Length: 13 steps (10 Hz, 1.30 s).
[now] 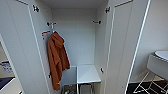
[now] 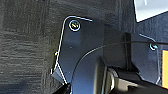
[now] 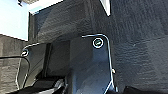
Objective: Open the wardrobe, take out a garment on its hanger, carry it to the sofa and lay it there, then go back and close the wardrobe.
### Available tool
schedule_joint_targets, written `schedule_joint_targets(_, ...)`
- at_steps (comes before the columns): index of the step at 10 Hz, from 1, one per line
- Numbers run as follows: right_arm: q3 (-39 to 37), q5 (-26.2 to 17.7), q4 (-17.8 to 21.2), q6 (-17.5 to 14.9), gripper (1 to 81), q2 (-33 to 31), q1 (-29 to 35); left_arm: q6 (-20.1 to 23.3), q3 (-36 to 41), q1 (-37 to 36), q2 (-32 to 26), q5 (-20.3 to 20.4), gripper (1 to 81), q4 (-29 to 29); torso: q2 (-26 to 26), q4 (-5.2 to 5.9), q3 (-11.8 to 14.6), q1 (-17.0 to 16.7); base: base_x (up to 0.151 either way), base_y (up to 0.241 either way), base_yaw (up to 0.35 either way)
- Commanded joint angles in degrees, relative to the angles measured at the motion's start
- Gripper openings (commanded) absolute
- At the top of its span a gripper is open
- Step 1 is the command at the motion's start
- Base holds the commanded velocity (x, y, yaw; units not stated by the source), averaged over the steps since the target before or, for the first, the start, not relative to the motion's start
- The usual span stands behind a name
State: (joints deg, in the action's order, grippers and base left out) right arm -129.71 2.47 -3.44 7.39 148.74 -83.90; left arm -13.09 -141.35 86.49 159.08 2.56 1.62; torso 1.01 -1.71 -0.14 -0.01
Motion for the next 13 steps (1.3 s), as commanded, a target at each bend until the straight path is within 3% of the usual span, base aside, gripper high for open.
schedule_joint_targets(1, 6.83, -1.86, 8.26, 0.26, 81.1, -11.75, 9.66, 5.18, 22.74, -6.99, -20.58, 1.73, 81.1, 1.02, 0.0, 0.0, 0.0, 0.01, 0.0, 0.0, 0.0)
schedule_joint_targets(3, 8.69, -1.51, 10.9, 0.26, 81.1, -17.2, 13.08, 3.27, 27.79, -8.66, -29.31, 6.31, 81.1, 2.15, 0.0, 0.0, 0.0, 0.01, 0.0, 0.0, 0.0)
schedule_joint_targets(7, 8.96, -2.11, 14.25, 2.62, 81.1, -25.47, 20.73, -7.36, 33.06, -11.2, -45.04, 11.33, 81.1, 2.42, -0.02, 0.0, 0.0, 0.01, 0.0, 0.0, 0.0)
schedule_joint_targets(9, 6.94, -2.56, 14.34, 4.74, 81.1, -27.41, 24.42, -14.75, 32.71, -13.84, -51.83, 11.33, 81.1, 2.42, -0.02, 0.0, 0.0, 0.01, 0.0, 0.0, 0.0)
schedule_joint_targets(11, 3.6, -5.8, 14.34, 5.62, 81.1, -27.42, 29.33, -18.53, 31.48, -19.27, -56.65, 10.28, 81.1, 2.42, -0.02, 0.0, -0.02, 0.01, 0.0, 0.0, 0.0)
schedule_joint_targets(13, 2.54, -11.08, 13.55, 5.44, 81.1, -28.11, 35.84, -19.78, 30.79, -25.87, -60.71, 5.01, 81.1, 2.25, -0.02, 0.0, -0.02, 0.01, 0.0, 0.0, 0.0)
